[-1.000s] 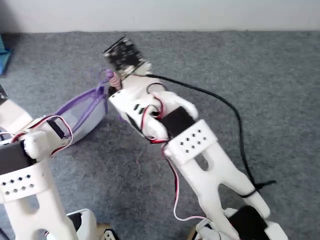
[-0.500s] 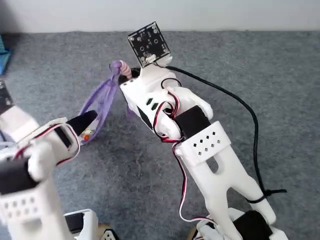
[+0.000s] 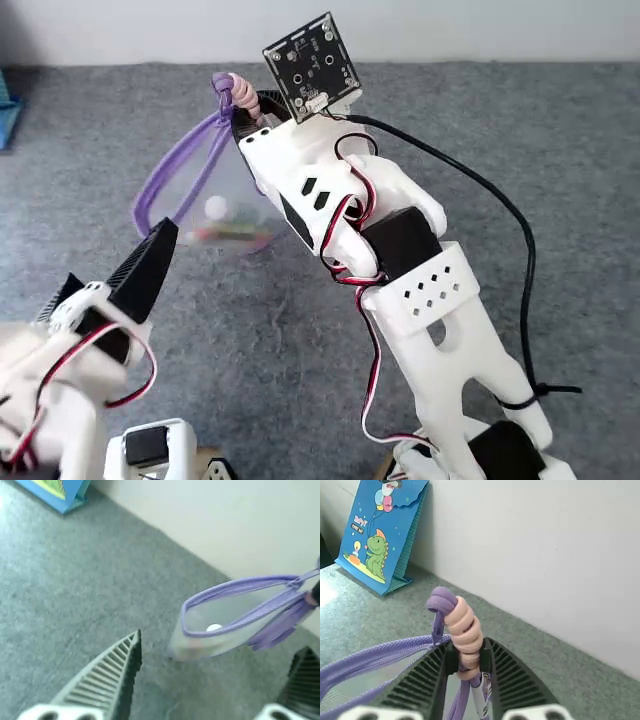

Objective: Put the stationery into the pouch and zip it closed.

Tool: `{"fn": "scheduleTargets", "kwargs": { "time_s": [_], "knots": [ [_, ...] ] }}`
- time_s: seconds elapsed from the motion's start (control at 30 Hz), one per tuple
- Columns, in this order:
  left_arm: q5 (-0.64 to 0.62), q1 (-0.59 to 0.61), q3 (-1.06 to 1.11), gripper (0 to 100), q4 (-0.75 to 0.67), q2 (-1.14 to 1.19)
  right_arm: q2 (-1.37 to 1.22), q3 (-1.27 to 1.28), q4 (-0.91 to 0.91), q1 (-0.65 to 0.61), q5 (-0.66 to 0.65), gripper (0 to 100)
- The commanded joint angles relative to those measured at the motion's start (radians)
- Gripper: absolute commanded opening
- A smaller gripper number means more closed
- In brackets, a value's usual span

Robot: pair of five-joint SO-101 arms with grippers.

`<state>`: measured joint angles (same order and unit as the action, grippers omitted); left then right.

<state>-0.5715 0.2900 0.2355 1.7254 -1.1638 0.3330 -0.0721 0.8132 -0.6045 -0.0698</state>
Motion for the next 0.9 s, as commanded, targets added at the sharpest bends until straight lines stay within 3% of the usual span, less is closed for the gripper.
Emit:
{"fn": "scheduleTargets", "kwargs": {
  "time_s": [0.0,0.27,0.6,0.87],
  "knots": [
    [-0.006,-0.005,0.079,43,-0.020,-0.003,0.064,-0.092,-0.022,0.008,-0.034,0.8],
    [0.055,-0.011,0.263,43,-0.035,0.000,0.056,-0.322,0.298,-0.028,-0.054,0.8],
    [0.071,-0.003,0.404,43,-0.377,0.012,0.096,-0.411,0.719,-0.028,-0.091,0.8],
    [0.026,-0.014,0.358,43,-0.443,0.216,0.156,-0.411,0.915,-0.038,-0.169,0.8]
  ]
}}
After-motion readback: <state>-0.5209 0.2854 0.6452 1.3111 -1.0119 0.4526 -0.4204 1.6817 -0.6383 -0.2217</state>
